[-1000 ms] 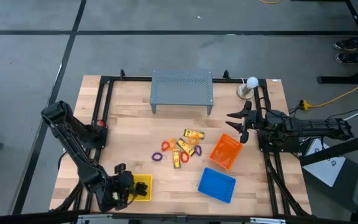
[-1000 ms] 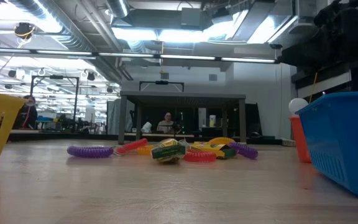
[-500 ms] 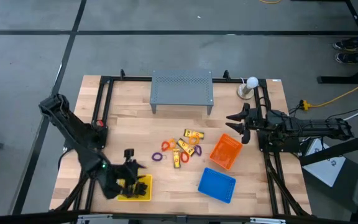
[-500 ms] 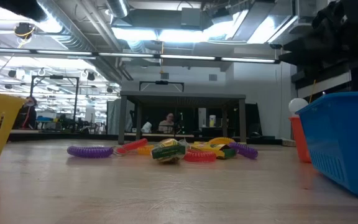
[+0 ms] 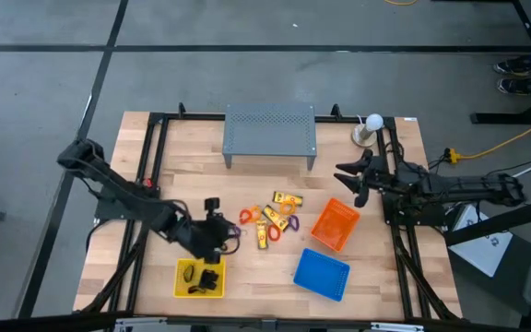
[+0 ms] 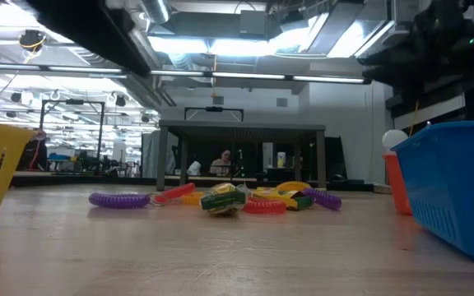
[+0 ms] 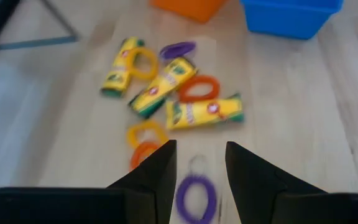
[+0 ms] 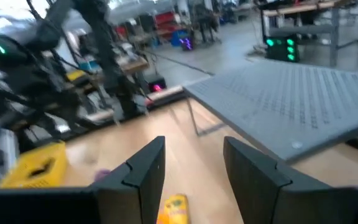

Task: Pick & Place Office Desk Supplies
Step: Put the crayon into the blue basket

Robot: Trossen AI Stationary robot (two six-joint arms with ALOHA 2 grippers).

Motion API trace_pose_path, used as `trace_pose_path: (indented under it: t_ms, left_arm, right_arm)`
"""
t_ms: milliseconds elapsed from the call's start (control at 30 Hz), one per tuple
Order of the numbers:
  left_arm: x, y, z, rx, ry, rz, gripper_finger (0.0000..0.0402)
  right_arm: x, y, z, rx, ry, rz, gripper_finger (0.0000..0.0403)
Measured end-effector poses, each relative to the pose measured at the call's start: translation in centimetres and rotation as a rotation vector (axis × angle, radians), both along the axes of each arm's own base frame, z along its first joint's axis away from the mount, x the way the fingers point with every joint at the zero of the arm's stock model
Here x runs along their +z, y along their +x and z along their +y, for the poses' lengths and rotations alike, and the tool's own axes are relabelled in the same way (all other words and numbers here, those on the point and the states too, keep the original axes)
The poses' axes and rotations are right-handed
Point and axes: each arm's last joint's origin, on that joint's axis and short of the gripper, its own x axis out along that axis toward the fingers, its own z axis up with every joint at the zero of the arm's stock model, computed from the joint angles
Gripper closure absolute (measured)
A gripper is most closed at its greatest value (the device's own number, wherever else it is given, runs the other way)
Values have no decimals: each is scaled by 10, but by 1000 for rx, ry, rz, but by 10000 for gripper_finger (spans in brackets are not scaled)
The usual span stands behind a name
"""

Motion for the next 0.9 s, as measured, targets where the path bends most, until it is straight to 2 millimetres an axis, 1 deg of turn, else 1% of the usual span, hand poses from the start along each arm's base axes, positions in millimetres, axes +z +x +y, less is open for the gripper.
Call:
trace_pose_path:
  t_ms: [67,133,233,300,433,600,733,900]
  left_arm:
    - [-10,5,6,-50,-49,-38,267]
    - [-20,9,15,-62,-95,-73,269]
    - [-35,8,31,-14,-87,-60,271]
    - [-40,9,40,16,-81,-60,272]
    - [-42,12,53,34,-83,-81,272]
    - [-35,21,63,-13,-92,-157,272]
    - [-33,24,68,-37,-117,-171,274]
    - [-37,24,66,-113,-148,-138,274]
  right_arm:
    - [-5,4,-2,-71,-23,52,238]
    - [-10,8,-4,-126,-67,114,238]
    - [-16,15,-5,-159,-99,195,238]
    - [-17,20,-5,-161,-109,236,238]
    - [-16,34,-5,-176,-158,326,238]
    - [-7,58,-5,-180,-203,398,238]
    - [0,79,-5,-159,-232,466,238]
    - [2,100,-5,-148,-236,517,238]
